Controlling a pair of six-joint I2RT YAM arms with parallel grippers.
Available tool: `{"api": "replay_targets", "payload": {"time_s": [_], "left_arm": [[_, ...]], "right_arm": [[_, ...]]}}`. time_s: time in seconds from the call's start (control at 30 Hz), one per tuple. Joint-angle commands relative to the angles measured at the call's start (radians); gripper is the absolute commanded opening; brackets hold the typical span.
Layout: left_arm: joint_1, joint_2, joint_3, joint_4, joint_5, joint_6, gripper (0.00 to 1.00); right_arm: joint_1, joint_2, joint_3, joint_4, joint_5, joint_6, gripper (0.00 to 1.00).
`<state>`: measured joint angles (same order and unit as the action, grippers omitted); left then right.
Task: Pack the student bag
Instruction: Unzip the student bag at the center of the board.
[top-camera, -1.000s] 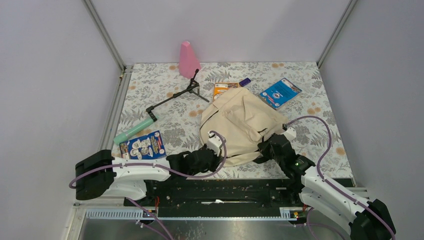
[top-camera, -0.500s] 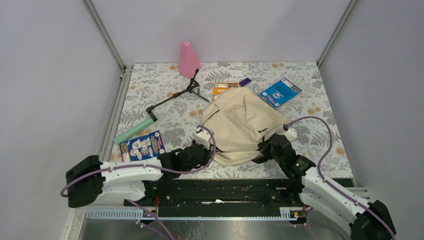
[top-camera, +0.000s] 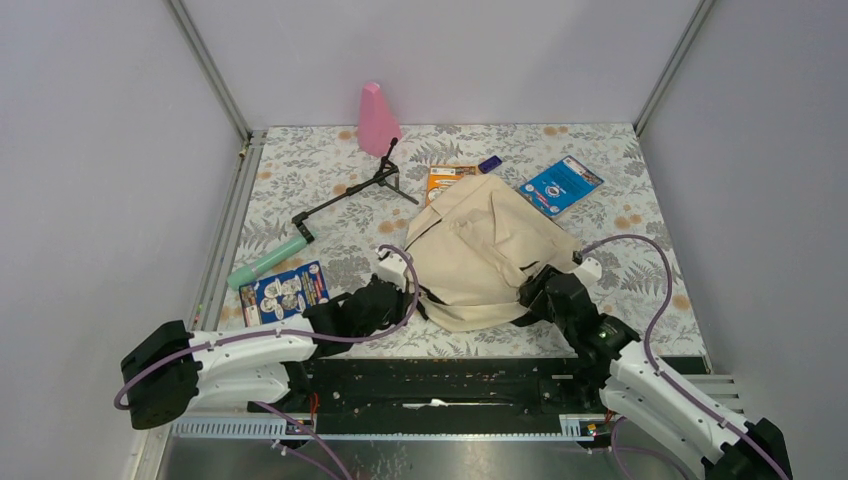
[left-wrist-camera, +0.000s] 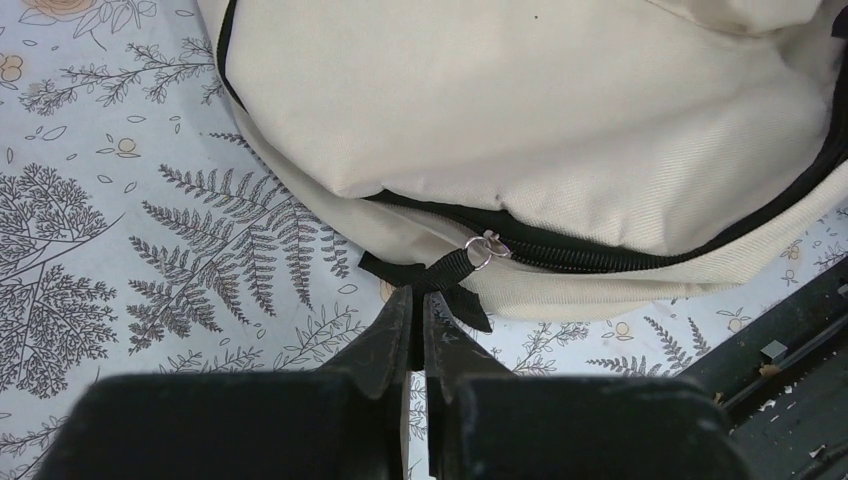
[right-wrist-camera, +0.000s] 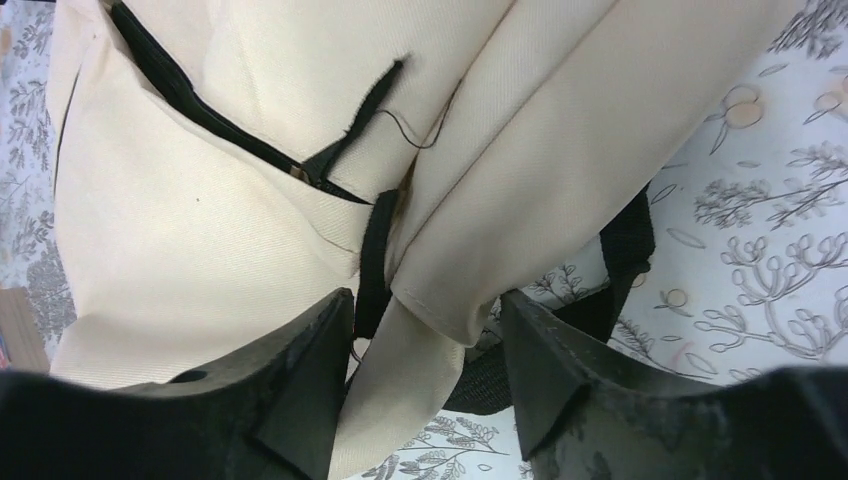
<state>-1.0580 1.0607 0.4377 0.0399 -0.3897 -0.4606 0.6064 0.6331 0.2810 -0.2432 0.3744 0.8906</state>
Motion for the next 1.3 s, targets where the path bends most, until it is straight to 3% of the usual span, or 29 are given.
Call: {"api": "replay_targets", "payload": {"time_s": [0.0,0.1,0.33,0.47,0.67,0.93,1.27], "left_arm": [[0.012,-0.037,-0.016,0.058,0.020,0.050,0.00],[0.012,-0.048,-0.017,0.071,0.030,0.059,0.00],[0.012,-0.037,-0.013,0.074,0.036,0.061,0.00],[0.012,-0.033,-0.016,0.081,0.040,0.052,0.00],[0.012,-0.022,-0.024,0.104,0.043,0.028,0.00],[0.013,0.004,-0.004,0.091,0.053,0.005,0.00],[0.023,-0.021,-0.009,0.091,0.056,0.005,0.00]], "right_arm": [[-0.011,-0.060,0.078,-0.048,0.086,-0.123,0.70],[-0.011,-0.091,0.105,-0.047,0.053,-0.202,0.79],[-0.012,-0.086,0.154,0.048,-0.019,-0.381,0.82],[-0.012,0.009,0.188,0.200,-0.250,-0.457,0.83],[0.029,0.268,0.219,0.437,-0.544,-0.413,0.78],[0.234,0.512,0.366,0.429,-0.541,-0.496,0.78],[0.293,0.593,0.362,0.415,-0.497,-0.544,0.76]]}}
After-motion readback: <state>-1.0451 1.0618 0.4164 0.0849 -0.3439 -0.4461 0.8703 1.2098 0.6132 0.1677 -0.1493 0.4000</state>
